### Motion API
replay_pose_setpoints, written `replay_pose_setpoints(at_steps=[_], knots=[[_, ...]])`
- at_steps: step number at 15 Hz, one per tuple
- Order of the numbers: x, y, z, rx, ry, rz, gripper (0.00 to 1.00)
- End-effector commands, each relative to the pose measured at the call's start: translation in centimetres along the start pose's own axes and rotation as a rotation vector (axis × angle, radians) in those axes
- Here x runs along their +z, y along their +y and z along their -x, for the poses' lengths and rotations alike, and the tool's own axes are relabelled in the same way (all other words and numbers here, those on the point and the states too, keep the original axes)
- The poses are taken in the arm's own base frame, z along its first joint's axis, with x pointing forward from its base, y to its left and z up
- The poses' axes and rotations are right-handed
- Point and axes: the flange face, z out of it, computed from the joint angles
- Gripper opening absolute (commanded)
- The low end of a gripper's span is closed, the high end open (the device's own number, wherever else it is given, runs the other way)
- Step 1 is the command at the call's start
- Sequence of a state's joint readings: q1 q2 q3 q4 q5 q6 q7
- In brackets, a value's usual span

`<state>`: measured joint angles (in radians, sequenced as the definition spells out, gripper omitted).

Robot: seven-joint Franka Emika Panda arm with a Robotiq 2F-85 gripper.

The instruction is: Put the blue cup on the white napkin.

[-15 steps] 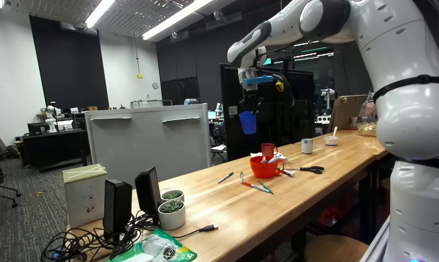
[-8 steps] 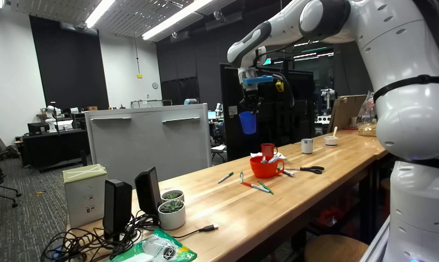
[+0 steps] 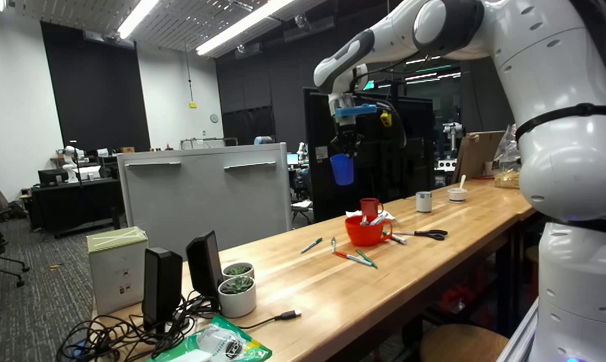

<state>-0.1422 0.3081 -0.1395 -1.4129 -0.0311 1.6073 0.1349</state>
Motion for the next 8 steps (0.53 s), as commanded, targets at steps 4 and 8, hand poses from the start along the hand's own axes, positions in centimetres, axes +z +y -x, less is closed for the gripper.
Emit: replay_pose_setpoints(at_steps=[4, 8], knots=[[-0.1, 0.8, -0.2, 0.019, 0.003, -0.005, 0.01], [-0.2, 3.4, -0.7, 0.078, -0.001, -0.018, 0.01]])
